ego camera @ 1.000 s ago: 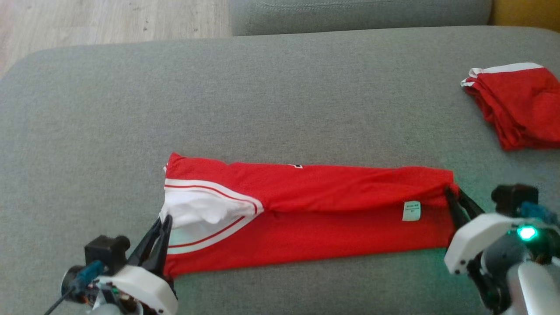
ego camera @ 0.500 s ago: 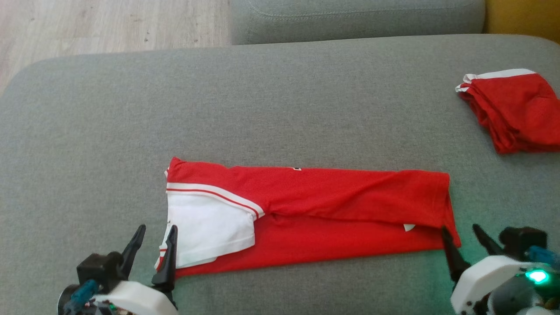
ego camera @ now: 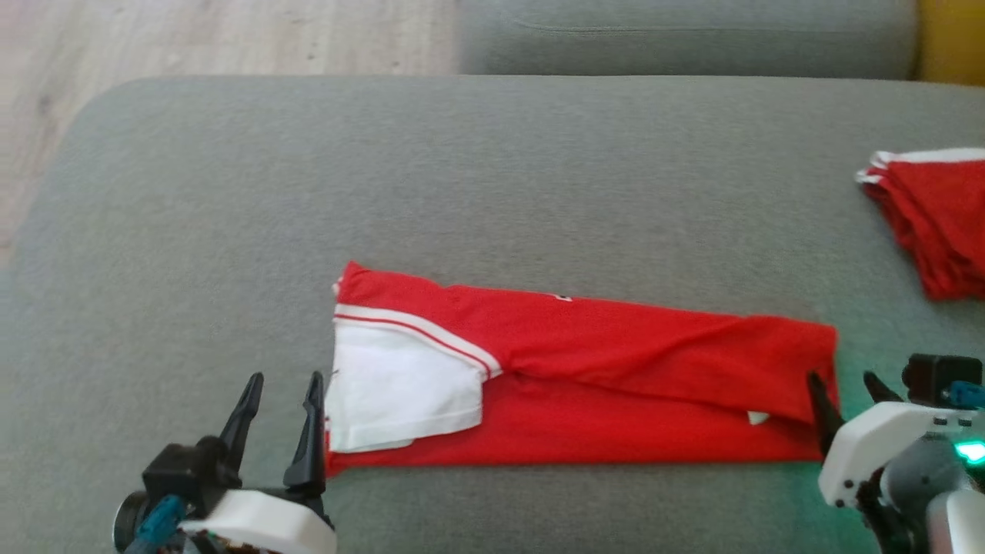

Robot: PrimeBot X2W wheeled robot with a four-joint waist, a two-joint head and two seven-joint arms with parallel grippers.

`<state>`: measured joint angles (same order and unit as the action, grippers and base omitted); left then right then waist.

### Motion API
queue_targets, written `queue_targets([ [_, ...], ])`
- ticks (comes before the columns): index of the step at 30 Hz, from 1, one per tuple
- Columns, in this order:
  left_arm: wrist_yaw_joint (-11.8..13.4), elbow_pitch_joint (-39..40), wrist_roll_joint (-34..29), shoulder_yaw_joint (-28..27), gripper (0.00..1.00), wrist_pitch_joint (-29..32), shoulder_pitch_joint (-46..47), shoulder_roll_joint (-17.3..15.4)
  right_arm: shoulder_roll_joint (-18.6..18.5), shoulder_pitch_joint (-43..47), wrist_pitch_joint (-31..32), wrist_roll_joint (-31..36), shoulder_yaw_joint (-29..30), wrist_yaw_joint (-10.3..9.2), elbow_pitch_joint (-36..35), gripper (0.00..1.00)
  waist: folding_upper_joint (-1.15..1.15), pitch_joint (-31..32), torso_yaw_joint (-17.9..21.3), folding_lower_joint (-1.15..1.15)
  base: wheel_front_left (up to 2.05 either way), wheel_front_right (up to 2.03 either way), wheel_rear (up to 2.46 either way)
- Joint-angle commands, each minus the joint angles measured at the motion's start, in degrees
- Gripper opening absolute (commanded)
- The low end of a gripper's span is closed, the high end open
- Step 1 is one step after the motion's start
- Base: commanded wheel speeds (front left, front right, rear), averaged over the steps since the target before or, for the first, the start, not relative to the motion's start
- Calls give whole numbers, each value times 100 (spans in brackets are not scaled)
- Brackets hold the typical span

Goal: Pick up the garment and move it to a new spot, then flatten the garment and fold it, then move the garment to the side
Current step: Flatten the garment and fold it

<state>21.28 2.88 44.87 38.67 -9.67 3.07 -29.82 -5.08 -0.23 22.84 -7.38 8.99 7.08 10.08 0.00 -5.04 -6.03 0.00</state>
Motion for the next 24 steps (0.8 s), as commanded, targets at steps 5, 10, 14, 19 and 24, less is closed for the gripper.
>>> queue_targets([
  [5, 153, 401, -131, -210, 100, -38, 125, -75, -258, -317, 541, 79, 202, 41, 426, 100, 0, -37, -370, 0, 0, 0, 0],
  [10, 242, 548, -193, -166, 100, -2, 111, -86, -242, -408, 977, -135, 364, 41, 730, 61, 0, -54, -524, 0, 0, 0, 0],
  [14, 283, 585, -221, -147, 100, 5, 106, -86, -219, -442, 1050, -247, 419, 41, 720, 30, 0, -48, -537, 0, 0, 0, 0],
  [19, 301, 592, -256, -118, 100, -3, 126, -76, -225, -587, 896, -244, 525, 41, 596, 0, 0, 2, -377, 0, 0, 0, 0],
  [24, 346, 611, -267, -88, 100, -4, 82, -64, -380, -638, 876, -223, 710, 41, 299, 0, 0, 113, -60, 0, 0, 0, 0],
])
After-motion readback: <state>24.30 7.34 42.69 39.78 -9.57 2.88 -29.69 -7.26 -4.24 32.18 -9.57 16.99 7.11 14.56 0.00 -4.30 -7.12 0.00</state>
